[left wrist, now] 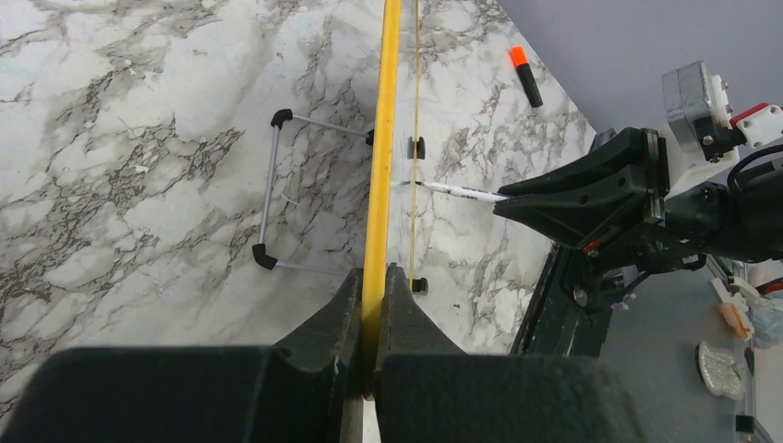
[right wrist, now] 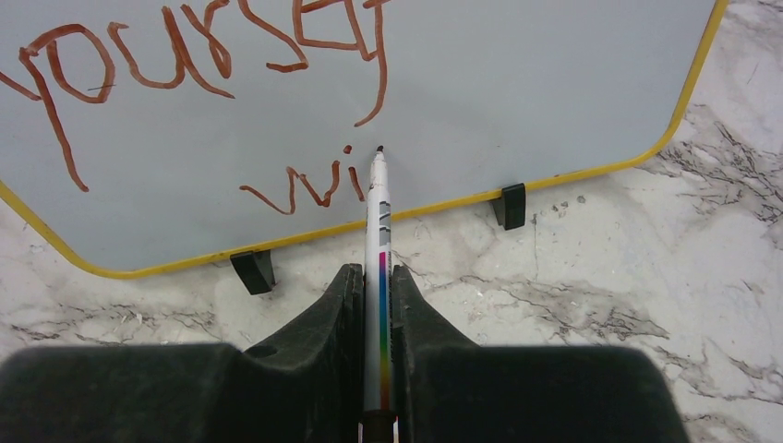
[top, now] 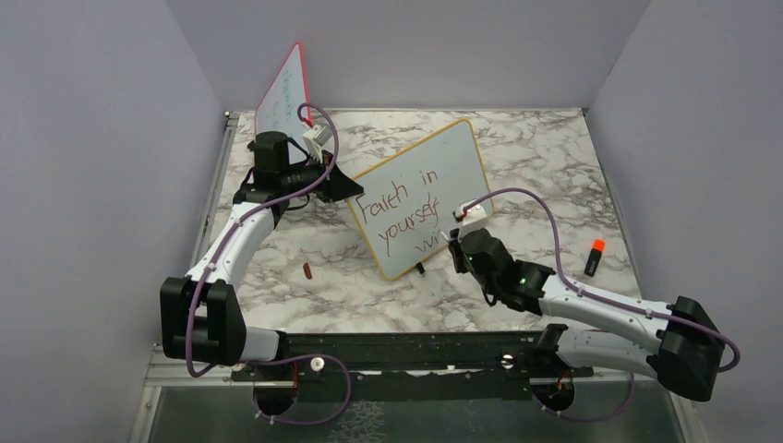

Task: Write a sentence on the whiteboard

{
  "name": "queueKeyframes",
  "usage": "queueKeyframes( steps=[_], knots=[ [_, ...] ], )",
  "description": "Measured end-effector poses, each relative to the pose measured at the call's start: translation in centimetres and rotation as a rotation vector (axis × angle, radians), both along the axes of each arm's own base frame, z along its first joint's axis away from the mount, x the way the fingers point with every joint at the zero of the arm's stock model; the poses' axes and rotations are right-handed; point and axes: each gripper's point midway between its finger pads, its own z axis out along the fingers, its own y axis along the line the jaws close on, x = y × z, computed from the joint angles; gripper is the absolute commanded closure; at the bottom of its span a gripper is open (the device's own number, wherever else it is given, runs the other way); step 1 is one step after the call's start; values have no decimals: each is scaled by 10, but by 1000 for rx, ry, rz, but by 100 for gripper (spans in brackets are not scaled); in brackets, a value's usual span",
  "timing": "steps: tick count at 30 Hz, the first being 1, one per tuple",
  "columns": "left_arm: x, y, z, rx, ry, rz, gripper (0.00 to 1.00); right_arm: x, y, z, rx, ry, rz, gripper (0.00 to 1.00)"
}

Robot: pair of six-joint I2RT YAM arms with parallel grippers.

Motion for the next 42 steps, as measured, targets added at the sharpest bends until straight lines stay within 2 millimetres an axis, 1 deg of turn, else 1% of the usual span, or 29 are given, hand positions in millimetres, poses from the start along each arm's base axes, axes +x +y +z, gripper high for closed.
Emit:
queueKeyframes(
  steps=[9, 21, 42],
  knots=[
    [0, 0, 0, 0, 0, 0, 100, 1, -1, -6, -9, 18, -4, 99],
    [0, 0, 0, 0, 0, 0, 100, -6, -5, -18, -25, 70, -19, 99],
    [0, 0, 0, 0, 0, 0, 100, -4, -6, -18, -43, 60, -9, 99]
  ],
)
